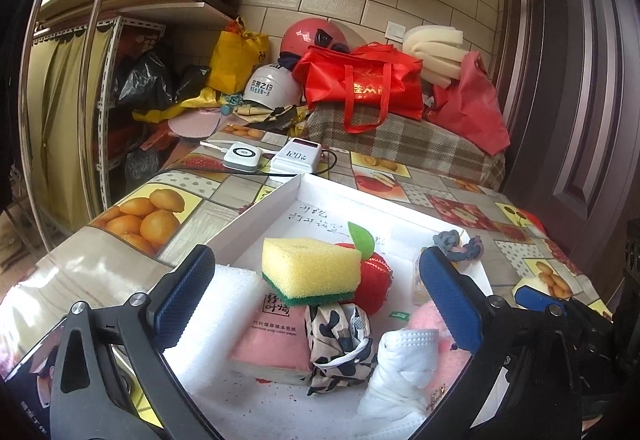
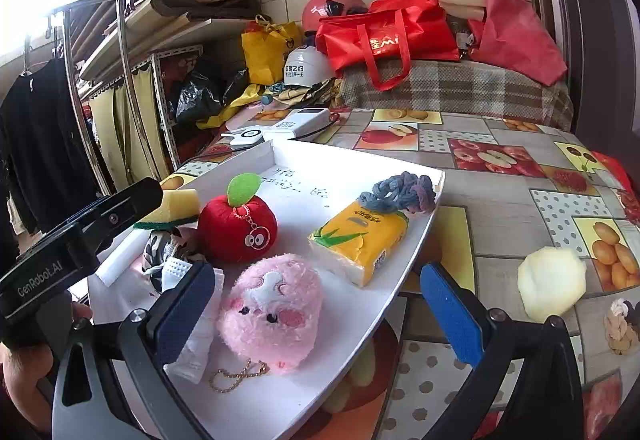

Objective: Organize soft objects
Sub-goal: 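Open the left gripper to drop the white sock while the right gripper releases the pink pig in the tray, then grasp the pale yellow foam piece with the left gripper while the right gripper grasps the brown rope knot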

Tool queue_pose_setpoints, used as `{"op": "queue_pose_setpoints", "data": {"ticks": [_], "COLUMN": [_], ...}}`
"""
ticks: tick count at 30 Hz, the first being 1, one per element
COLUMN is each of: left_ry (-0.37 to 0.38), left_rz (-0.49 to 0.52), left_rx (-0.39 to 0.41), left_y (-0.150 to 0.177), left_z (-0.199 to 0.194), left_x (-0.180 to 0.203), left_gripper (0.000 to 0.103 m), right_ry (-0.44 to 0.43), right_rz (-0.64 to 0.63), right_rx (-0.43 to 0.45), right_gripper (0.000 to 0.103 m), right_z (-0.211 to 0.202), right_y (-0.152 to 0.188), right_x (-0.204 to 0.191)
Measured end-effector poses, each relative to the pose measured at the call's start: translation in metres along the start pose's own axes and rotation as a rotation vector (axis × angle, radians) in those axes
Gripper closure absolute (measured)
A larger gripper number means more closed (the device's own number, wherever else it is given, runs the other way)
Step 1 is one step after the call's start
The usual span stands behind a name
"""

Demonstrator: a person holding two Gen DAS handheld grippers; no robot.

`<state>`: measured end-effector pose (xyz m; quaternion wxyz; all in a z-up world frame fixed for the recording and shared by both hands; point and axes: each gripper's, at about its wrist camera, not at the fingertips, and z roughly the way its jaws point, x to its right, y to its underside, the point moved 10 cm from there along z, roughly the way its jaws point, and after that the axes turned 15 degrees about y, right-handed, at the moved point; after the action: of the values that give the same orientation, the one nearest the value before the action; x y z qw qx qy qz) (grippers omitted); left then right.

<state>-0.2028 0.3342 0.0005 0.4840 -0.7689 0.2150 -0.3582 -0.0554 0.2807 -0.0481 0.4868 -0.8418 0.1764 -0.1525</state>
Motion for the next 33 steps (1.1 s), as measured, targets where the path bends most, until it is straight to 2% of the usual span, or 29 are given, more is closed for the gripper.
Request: {"op": "queue_pose_setpoints", "data": {"ticks": [19,24,29,31,33], "left_ry": [-0.011,-0.021,0.01,0.03,0.06], "left_rz": [0.015,0.084,0.143,0.16,0.179], "left_rx": [0.007,0.045,0.037,0.035,0.033], "left_y": [0.0,-0.003,0.002,0.004,0.006], "left_z": [-0.001,-0.009,-0.012,-0.012,-0.012], "left_x": [0.001,0.015,0.037,0.046,0.056], "left_gripper": [0.0,0.0,0.0,0.0,0.0], "right_ry": [0.014,0.018,0.024,0.056,0.128], "right_rz": [0.026,0.091,0.121,0.142,0.157], "right_rx": [0.037,0.121,0.165,0.215,0.269], "right_gripper": [0.0,0.0,0.0,0.0,0.0], "right_z": [-0.009,-0.026,-0.047,-0.061,-0.075], "right_y": [-0.005,-0.012,-0.007,-0.008,-0.01], "right_x": [0.006,0.019,0.042,0.06,0.084]}}
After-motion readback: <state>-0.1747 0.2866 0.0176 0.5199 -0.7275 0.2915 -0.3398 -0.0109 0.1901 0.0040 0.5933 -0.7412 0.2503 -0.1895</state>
